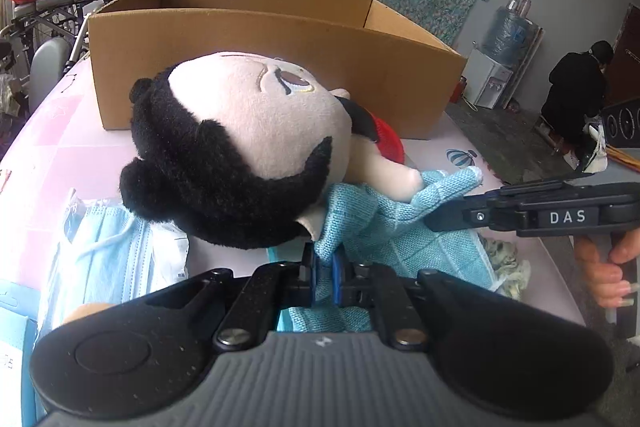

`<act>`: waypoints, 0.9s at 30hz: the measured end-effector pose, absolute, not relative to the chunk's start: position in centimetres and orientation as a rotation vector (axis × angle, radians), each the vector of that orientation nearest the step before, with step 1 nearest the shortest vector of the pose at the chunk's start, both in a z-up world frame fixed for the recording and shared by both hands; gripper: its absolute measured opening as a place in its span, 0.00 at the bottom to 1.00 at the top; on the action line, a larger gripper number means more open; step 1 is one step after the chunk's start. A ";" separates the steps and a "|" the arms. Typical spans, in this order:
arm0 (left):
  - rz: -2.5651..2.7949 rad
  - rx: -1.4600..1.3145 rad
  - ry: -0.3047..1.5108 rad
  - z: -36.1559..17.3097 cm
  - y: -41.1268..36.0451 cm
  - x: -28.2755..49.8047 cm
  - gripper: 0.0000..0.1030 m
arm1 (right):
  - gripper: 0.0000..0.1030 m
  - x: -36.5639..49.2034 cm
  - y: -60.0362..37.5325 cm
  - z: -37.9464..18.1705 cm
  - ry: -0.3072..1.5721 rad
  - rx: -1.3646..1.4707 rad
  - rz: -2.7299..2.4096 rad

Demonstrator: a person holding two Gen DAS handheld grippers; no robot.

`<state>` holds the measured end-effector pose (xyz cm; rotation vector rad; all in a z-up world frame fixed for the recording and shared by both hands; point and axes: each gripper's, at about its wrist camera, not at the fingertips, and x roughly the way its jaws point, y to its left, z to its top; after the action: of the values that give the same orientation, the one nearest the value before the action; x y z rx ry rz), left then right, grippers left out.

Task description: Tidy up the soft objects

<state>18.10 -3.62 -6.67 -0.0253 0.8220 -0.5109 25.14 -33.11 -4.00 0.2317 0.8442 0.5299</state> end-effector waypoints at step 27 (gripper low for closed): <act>-0.549 0.062 0.454 12.1 -1.8 23.9 0.07 | 0.06 29.9 -32.9 13.8 0.418 0.298 0.533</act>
<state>23.86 -1.81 12.07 0.0621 0.4539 -0.5489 29.88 -32.89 13.77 0.2982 0.4178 0.5333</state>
